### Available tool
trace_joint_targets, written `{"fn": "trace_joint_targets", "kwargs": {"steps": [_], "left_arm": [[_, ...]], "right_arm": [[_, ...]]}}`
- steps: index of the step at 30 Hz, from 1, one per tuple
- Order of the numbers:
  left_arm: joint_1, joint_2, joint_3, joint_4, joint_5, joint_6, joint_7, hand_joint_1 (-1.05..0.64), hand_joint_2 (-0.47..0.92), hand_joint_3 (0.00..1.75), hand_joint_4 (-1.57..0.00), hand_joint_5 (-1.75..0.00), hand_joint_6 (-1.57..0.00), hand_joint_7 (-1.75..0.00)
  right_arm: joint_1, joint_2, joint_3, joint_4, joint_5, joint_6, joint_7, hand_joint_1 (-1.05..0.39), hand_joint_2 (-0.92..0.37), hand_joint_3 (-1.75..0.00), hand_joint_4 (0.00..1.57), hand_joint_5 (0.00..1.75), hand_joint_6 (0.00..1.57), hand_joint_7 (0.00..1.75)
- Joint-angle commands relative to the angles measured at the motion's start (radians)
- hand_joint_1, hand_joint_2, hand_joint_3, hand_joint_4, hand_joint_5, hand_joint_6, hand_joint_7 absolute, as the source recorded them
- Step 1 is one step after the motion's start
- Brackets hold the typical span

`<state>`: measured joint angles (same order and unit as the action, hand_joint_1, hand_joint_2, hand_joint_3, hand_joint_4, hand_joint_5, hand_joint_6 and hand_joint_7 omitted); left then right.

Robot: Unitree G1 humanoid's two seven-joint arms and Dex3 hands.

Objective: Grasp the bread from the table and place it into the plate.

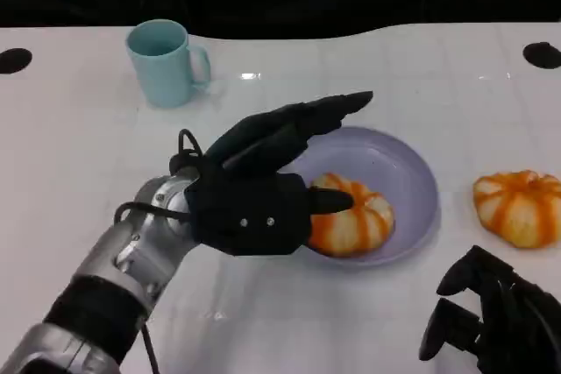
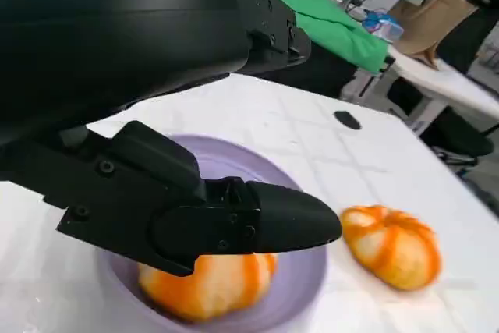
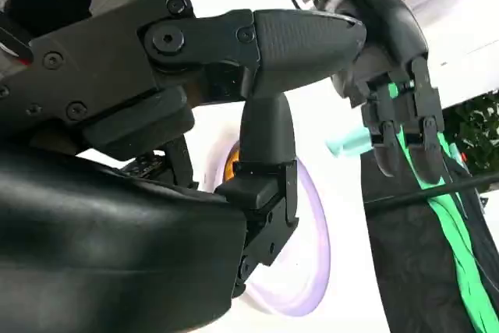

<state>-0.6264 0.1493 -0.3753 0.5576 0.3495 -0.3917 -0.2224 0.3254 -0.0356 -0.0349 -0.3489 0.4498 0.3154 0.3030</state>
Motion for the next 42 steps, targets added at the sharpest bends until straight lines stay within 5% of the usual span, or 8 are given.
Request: {"fn": "trace_joint_targets", "kwargs": {"steps": [1,15,19,23,32,35,37,42], "left_arm": [[0.083,0.019,0.048,-0.090,-0.088,-0.006,-0.059,-0.90,0.92,0.47,-0.14,-0.09,-0.12,-0.04],[0.303,-0.001,0.159,-0.284,-0.392,0.030,-0.219,-0.88,0.92,0.42,-0.26,-0.24,-0.24,-0.08],[0.369,0.007,0.195,-0.359,-0.469,0.048,-0.257,-0.82,0.92,0.41,-0.23,-0.79,-0.39,-0.09],[0.429,0.006,0.228,-0.431,-0.559,0.106,-0.293,-0.77,0.92,0.39,-0.29,-1.15,-0.50,-0.13],[0.554,-0.035,0.286,-0.538,-0.764,0.250,-0.345,-0.70,0.92,0.35,-0.43,-1.37,-0.73,-0.28],[0.591,-0.056,0.303,-0.565,-0.821,0.303,-0.342,-0.67,0.92,0.31,-0.50,-1.37,-0.81,-0.38],[0.632,-0.080,0.318,-0.591,-0.855,0.341,-0.317,-0.67,0.92,0.30,-0.53,-1.48,-0.74,-0.77],[0.688,-0.114,0.362,-0.611,-0.924,0.393,-0.318,-0.65,0.92,0.32,-0.54,-1.72,-0.60,-1.23]], "right_arm": [[0.004,-0.006,-0.003,-0.011,0.003,-0.008,-0.002,-0.52,-0.92,-0.42,0.63,1.75,0.46,1.65],[0.009,-0.006,0.001,-0.030,0.008,0.011,-0.009,-0.52,-0.92,-0.43,0.62,1.75,0.44,1.64],[0.011,-0.004,0.004,-0.031,0.003,0.003,-0.009,-0.52,-0.92,-0.43,0.62,1.75,0.44,1.65],[0.010,-0.005,0.004,-0.032,0.007,0.008,-0.008,-0.52,-0.92,-0.44,0.63,1.75,0.44,1.65],[0.007,-0.009,0.003,-0.033,0.010,0.012,-0.004,-0.53,-0.92,-0.44,0.62,1.75,0.43,1.64],[0.007,-0.009,0.003,-0.033,0.011,0.012,-0.004,-0.53,-0.92,-0.44,0.62,1.75,0.43,1.64],[0.008,-0.008,0.004,-0.033,0.010,0.011,-0.005,-0.53,-0.92,-0.43,0.62,1.75,0.44,1.63],[0.009,-0.007,0.005,-0.035,0.009,0.014,-0.008,-0.53,-0.92,-0.43,0.61,1.75,0.44,1.62]]}}
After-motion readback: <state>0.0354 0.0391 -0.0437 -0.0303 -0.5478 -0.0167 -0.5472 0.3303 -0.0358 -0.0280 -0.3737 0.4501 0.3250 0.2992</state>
